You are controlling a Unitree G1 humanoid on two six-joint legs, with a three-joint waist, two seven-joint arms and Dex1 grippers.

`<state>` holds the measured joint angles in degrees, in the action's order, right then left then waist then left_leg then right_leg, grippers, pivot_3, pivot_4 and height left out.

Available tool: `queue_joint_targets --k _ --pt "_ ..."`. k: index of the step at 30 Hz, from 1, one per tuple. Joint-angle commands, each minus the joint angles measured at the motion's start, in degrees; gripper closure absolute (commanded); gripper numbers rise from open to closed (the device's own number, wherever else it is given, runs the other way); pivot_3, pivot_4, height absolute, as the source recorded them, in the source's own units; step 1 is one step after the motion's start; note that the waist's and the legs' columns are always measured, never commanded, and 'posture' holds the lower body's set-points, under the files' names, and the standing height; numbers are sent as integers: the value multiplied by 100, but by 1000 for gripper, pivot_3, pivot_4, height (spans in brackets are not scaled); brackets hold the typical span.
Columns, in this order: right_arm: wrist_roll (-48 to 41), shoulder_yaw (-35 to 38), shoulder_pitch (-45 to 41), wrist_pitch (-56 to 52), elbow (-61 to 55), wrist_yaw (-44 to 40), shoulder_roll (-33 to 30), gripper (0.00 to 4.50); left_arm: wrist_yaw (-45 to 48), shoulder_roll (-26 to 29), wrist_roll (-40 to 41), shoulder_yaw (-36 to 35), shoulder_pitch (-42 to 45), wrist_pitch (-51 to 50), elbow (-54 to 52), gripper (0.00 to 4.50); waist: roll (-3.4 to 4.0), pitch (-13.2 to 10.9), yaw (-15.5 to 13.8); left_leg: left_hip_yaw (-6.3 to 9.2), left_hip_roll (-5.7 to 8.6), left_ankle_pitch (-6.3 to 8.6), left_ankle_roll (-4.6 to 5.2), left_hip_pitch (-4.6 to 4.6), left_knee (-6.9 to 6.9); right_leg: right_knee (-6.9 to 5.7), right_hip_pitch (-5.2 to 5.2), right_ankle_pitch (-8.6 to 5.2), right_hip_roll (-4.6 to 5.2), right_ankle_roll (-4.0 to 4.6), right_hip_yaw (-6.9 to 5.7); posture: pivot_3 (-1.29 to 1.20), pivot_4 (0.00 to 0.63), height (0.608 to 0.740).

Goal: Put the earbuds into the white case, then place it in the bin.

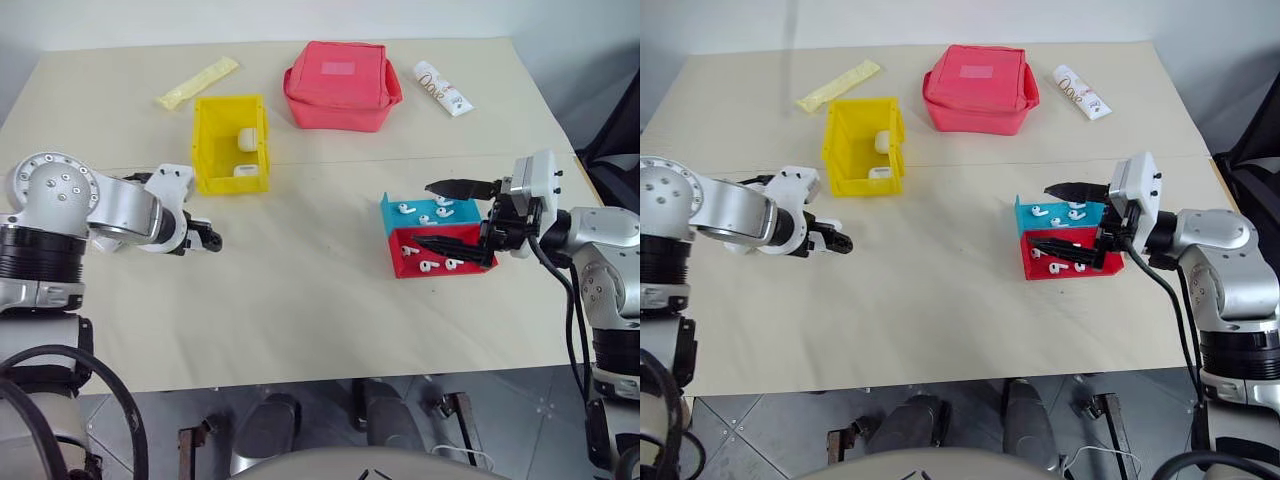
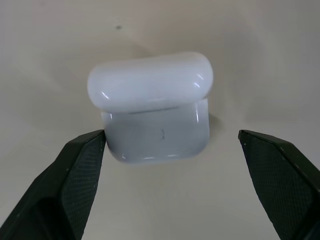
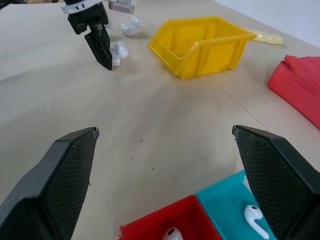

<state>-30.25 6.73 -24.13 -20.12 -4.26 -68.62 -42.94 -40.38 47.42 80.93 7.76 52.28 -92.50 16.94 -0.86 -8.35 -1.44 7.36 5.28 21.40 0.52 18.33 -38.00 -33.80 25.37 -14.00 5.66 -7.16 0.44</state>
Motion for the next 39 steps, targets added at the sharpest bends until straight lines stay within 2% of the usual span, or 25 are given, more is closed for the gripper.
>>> queue_joint_targets --k 1,8,19,27,39 --pt "-101 163 5 1 -222 48 -82 0 -202 116 237 -195 46 0 -54 33 0 0 4 0 -1 0 0 -1 1 -1 1 0 0 0 0 0 150 740" --pt "-121 162 65 11 -275 98 -70 0 -104 133 83 -96 -51 0 45 33 0 0 -2 -2 0 0 -1 0 2 0 2 0 -1 0 0 0 150 740" --pt "-205 270 279 -22 -492 229 -105 0 833 200 -614 294 -79 0 44 33 5 3 -3 -4 3 0 0 -3 0 -1 -1 0 0 0 2 0 150 740" --pt "-263 347 401 -74 -631 305 -164 0 1852 46 -1578 541 -32 0 -142 33 15 9 -22 -4 5 0 0 -4 0 -1 -5 0 2 0 1 0 150 740" --pt "-332 392 457 -169 -738 398 -261 0 2997 -332 -3109 547 -27 0 -235 33 40 23 -131 -1 7 0 3 -16 -3 2 -25 1 7 -2 -1 0 150 740"
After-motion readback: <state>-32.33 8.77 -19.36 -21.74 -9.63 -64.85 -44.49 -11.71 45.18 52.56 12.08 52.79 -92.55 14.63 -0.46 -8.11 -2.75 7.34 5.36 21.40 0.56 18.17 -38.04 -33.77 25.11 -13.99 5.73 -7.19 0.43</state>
